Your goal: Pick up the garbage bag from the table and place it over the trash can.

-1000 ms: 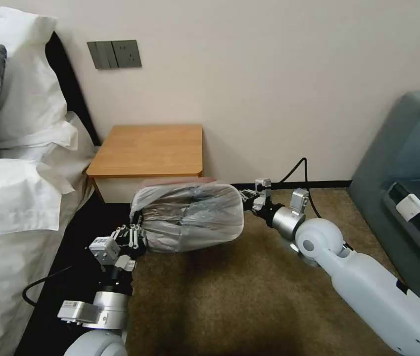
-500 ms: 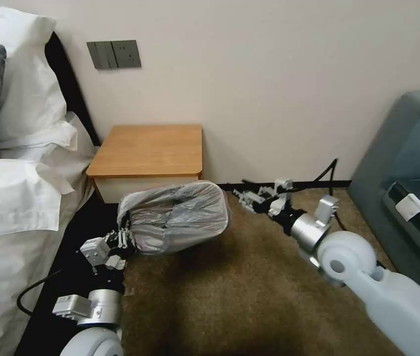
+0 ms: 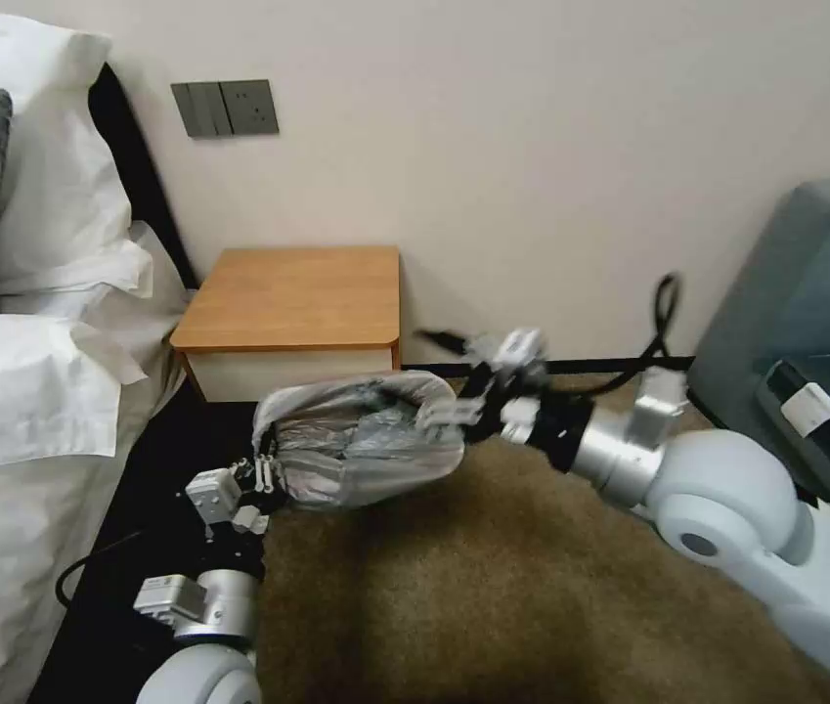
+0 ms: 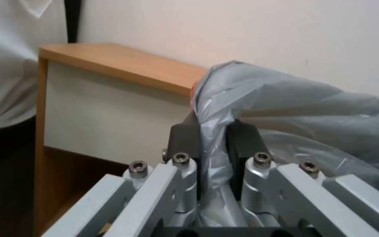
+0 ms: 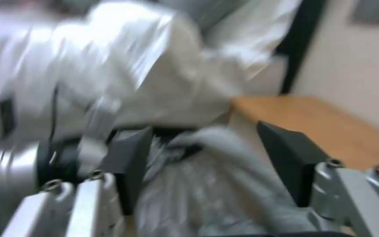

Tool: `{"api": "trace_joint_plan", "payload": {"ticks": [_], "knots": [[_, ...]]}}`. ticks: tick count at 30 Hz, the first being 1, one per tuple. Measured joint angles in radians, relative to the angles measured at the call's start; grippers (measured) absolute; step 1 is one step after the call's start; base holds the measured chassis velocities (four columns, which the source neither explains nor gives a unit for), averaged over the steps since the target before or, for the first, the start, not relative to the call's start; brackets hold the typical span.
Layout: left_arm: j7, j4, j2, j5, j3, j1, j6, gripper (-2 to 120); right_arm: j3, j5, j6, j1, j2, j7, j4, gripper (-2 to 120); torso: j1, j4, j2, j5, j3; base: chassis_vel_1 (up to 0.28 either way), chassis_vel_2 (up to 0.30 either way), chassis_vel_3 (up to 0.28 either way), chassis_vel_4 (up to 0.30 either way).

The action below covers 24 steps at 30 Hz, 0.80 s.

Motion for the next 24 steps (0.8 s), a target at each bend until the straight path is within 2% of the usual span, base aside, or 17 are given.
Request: {"api": "trace_joint_plan", "payload": {"ticks": [4, 5, 8, 9, 12, 13, 16, 17, 19, 24], "knots": [[0.000, 0.000, -0.001, 0.037, 0.014, 0.006, -0.004, 9, -0.161, -0.107, -0.096, 0.121, 0.021, -0.036, -0.046, 46, 0.000, 0.0000, 0.000, 0.0000, 0.000, 0.000, 0.000, 0.000, 0.000], [0.000, 0.000, -0.001, 0.037, 0.014, 0.006, -0.004, 9, -0.161, -0.107, -0.096, 0.121, 0.021, -0.036, -0.046, 46, 0.000, 0.0000, 0.000, 0.0000, 0.000, 0.000, 0.000, 0.000, 0.000], [0.003, 0.003, -0.002, 0.066, 0.018, 0.010, -0.017, 9, -0.203, -0.161, -0.161, 0.176, 0.053, -0.035, -0.081, 30, 0.000, 0.0000, 0.000, 0.0000, 0.000, 0.000, 0.000, 0.000, 0.000], [0.003, 0.003, -0.002, 0.066, 0.018, 0.010, -0.017, 9, -0.203, -0.161, -0.161, 0.176, 0.053, -0.035, -0.081, 30, 0.000, 0.0000, 0.000, 0.0000, 0.000, 0.000, 0.000, 0.000, 0.000], [0.007, 0.007, -0.003, 0.079, 0.023, 0.011, -0.026, 9, -0.253, -0.202, -0.176, 0.223, 0.081, -0.024, -0.112, 17, 0.000, -0.0002, 0.000, 0.0001, 0.000, 0.000, 0.000, 0.000, 0.000], [0.007, 0.007, -0.003, 0.079, 0.023, 0.011, -0.026, 9, -0.253, -0.202, -0.176, 0.223, 0.081, -0.024, -0.112, 17, 0.000, -0.0002, 0.000, 0.0001, 0.000, 0.000, 0.000, 0.000, 0.000], [0.008, 0.011, -0.005, 0.080, 0.030, 0.011, -0.030, 9, -0.300, -0.221, -0.191, 0.256, 0.122, 0.001, -0.144, 4, 0.000, -0.0002, 0.000, 0.0000, 0.000, 0.000, 0.000, 0.000, 0.000], [0.008, 0.011, -0.005, 0.080, 0.030, 0.011, -0.030, 9, -0.300, -0.221, -0.191, 0.256, 0.122, 0.001, -0.144, 4, 0.000, -0.0002, 0.000, 0.0000, 0.000, 0.000, 0.000, 0.000, 0.000], [0.008, 0.011, -0.006, 0.080, 0.035, 0.009, -0.031, 9, -0.343, -0.229, -0.218, 0.280, 0.174, 0.030, -0.186, 0, 0.000, -0.0002, 0.000, 0.0000, 0.000, 0.000, 0.000, 0.000, 0.000], [0.008, 0.010, -0.008, 0.080, 0.036, 0.008, -0.031, 9, -0.387, -0.244, -0.195, 0.305, 0.230, 0.049, -0.266, 0, 0.000, -0.0002, 0.000, 0.0000, 0.000, 0.000, 0.000, 0.000, 0.000]]}}
